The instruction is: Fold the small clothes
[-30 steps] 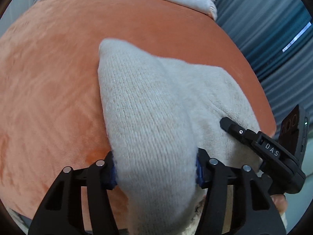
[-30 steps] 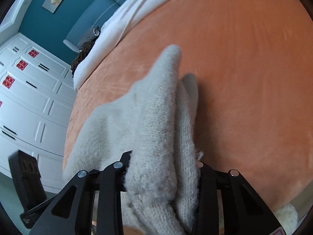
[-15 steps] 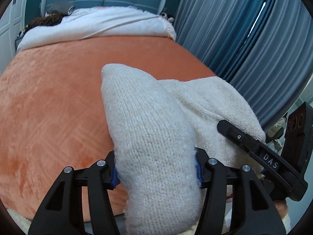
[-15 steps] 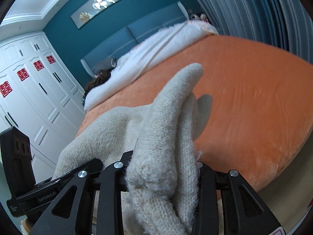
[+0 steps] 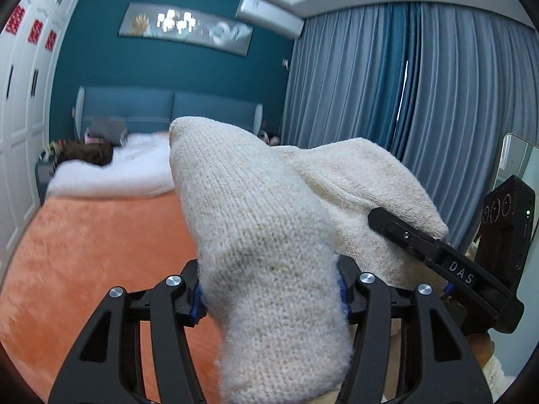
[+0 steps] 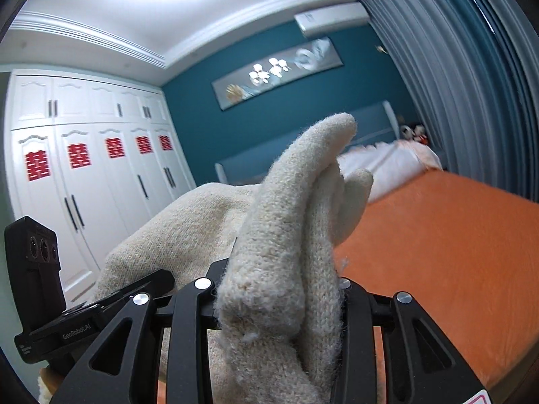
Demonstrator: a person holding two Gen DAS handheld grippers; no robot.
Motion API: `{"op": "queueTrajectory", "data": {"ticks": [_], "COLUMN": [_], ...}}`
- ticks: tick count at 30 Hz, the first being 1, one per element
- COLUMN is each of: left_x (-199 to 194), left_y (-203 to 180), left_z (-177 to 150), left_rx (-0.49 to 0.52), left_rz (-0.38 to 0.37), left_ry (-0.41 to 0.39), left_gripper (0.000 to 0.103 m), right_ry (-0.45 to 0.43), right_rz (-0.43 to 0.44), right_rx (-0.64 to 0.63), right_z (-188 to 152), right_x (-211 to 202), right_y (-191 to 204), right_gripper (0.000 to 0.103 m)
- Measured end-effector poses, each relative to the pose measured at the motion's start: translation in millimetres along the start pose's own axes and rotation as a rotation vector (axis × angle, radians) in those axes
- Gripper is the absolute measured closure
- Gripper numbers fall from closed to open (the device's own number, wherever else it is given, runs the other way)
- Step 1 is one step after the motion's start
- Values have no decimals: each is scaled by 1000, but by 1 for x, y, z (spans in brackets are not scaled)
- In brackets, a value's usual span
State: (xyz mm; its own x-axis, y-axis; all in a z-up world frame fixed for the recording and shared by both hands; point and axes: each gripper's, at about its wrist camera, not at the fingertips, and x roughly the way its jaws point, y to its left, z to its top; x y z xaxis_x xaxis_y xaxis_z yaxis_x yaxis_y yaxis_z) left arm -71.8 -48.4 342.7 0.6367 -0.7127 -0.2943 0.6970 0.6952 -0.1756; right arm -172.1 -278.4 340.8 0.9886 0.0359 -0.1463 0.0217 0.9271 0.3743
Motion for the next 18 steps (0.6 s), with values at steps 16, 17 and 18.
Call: {"op": "queueTrajectory", "data": {"ticks": [16,17,18], "left_x": [85,90,87], "left_y": [213,226,238], "left_z": [-164,-192,-220], "left_rx": [-292,-341,-406], "left_rz": [290,303,310], "left_ry": [336,399,440], "left_gripper": [24,29,29], "right_ry": [560,634,672], "right_rz": [-123,-176,-190], "right_rx": [135,156,193], "right_z": [-198,-229,-250], "right_x": [193,194,189], "right_y": [-40,-55,-65], "right_gripper": [48,50,50]}}
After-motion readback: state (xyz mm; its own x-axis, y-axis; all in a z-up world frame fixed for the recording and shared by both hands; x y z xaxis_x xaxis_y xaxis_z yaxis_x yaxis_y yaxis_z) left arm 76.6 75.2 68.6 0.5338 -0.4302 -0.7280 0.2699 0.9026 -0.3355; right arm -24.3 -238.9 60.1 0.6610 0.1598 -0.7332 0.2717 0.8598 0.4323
